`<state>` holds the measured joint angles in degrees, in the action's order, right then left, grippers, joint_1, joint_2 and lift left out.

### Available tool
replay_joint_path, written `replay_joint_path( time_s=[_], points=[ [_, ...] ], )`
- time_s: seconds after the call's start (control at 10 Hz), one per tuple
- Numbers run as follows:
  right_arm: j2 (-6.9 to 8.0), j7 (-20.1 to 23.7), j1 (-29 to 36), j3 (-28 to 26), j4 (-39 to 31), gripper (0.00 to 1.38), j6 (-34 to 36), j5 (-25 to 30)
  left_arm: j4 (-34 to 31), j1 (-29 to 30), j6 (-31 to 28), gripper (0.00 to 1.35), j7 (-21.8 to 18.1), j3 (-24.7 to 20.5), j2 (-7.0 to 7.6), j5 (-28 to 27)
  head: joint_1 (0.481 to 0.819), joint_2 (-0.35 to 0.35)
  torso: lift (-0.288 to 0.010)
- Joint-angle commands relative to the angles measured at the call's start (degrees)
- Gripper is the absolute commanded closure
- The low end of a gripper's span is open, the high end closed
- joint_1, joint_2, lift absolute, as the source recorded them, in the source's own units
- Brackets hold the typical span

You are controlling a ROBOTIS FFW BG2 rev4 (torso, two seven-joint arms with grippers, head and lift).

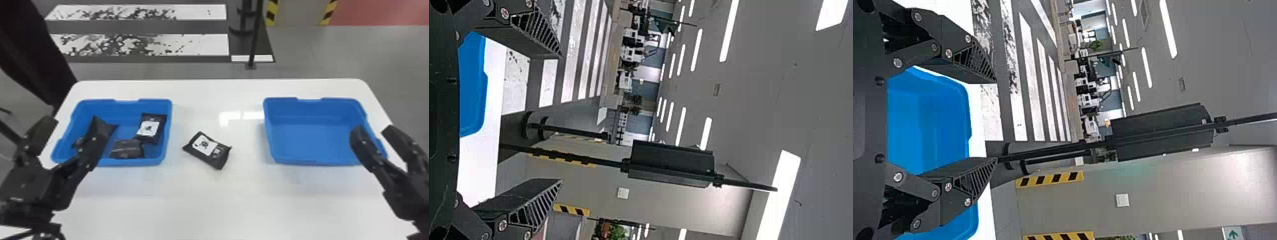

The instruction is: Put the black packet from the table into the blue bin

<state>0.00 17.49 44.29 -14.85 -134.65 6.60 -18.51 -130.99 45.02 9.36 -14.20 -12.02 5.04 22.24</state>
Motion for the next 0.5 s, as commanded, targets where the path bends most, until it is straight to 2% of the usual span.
replay_joint_path(
  time_s=[0.0, 0.2, 0.4],
  points=[
    [0.05, 0.0, -0.1, 0.0, 0.0, 0.51, 0.0, 0.0, 0.0, -0.9, -1.2, 0.15, 0.0, 1.6, 0.94, -0.5, 0.695, 0.009, -0.11],
    [0.05, 0.0, -0.4, 0.0, 0.3, 0.51, 0.0, 0.0, 1.5, -3.5, -5.3, 0.15, -1.0, 5.5, 2.87, -3.4, 0.695, -0.029, -0.11],
    [0.05, 0.0, -0.8, 0.0, 0.6, 0.51, 0.0, 0.1, 4.5, -9.0, -10.6, 0.15, -4.1, 8.1, 3.58, -6.7, 0.695, -0.08, -0.11]
  ],
)
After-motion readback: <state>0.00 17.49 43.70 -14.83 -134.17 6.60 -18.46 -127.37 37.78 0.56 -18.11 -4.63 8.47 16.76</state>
